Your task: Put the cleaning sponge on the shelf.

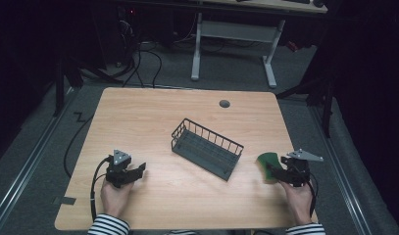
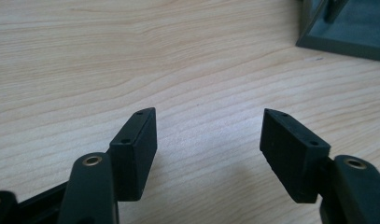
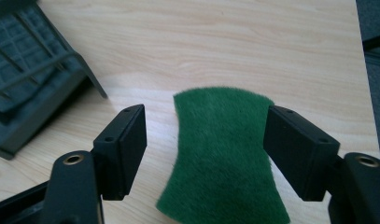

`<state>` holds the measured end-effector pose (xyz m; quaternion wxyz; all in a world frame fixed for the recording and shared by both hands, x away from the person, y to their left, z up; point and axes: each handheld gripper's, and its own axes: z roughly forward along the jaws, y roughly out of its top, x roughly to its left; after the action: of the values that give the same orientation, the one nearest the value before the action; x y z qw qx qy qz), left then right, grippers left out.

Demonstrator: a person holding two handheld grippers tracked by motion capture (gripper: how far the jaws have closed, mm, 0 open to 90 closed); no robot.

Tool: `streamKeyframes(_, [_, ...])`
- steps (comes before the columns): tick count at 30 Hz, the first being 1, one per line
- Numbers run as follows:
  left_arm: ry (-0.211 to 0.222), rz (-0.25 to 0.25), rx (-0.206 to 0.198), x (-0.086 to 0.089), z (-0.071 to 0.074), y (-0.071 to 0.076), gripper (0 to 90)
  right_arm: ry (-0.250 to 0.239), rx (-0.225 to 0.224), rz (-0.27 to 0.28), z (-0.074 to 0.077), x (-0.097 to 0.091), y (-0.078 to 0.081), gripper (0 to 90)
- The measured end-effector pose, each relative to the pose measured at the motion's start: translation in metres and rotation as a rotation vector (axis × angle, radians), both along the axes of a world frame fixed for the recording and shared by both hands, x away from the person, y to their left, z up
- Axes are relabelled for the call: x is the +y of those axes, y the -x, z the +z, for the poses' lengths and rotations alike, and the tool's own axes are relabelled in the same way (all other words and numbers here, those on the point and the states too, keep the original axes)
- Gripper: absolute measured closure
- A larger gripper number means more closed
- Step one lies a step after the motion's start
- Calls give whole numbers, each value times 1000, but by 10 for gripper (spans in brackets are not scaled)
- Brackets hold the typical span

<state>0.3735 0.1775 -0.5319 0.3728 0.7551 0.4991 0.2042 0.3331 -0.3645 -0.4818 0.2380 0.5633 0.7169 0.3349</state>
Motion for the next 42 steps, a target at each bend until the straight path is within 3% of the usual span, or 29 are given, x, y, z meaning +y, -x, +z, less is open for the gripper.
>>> streamKeyframes(9, [-11, 13, 18, 1, -4, 0, 337, 28, 60, -27, -15, -1, -10, 250])
streamKeyframes(13, [-58, 8, 12, -5, -4, 1, 319, 40, 80, -32, -20, 0, -15, 245])
streamKeyframes(22, [-52, 4, 17, -5, -4, 0, 300, 37, 114, -48, -35, 1, -21, 277])
streamKeyframes(36, [-26, 0, 21, -2, -4, 0, 289, 41, 138, -64, -33, 3, -23, 301])
streamKeyframes(42, [-22, 0, 22, -2, -4, -1, 289, 38, 125, -43, -30, 6, -21, 302])
